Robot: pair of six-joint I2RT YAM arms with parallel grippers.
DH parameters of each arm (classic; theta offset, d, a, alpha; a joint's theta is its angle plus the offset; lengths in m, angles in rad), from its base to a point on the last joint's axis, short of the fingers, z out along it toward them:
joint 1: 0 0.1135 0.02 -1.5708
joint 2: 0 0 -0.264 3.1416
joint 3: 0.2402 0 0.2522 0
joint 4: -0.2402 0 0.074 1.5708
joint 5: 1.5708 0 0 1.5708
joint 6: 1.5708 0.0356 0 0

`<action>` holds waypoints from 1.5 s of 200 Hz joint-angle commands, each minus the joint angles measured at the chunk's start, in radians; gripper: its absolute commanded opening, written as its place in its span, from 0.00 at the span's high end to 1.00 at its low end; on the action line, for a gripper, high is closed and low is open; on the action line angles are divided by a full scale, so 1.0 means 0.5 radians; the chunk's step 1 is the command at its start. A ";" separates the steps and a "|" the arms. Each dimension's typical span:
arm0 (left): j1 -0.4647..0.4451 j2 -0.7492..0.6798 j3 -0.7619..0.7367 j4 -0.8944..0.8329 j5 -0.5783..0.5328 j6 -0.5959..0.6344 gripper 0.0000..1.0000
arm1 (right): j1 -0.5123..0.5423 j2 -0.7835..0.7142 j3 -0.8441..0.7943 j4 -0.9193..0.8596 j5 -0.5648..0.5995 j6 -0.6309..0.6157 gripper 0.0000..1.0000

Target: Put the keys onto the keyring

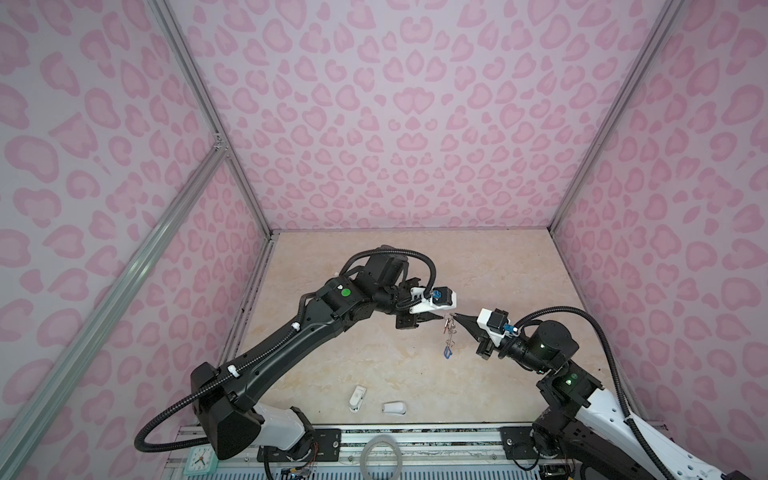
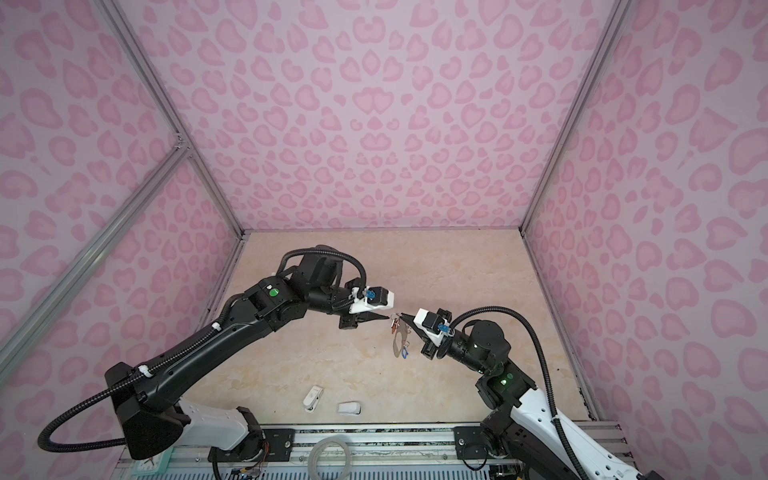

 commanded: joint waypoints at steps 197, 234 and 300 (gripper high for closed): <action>0.057 -0.039 -0.209 0.428 0.509 -0.411 0.78 | 0.099 -0.016 -0.029 0.241 -0.031 -0.032 1.00; 0.057 -0.038 -0.210 0.408 0.526 -0.376 0.93 | 0.106 -0.016 -0.022 0.241 -0.021 -0.031 1.00; 0.011 -0.073 -0.143 0.285 0.318 -0.259 0.97 | 0.112 -0.042 0.028 0.059 0.158 -0.089 0.79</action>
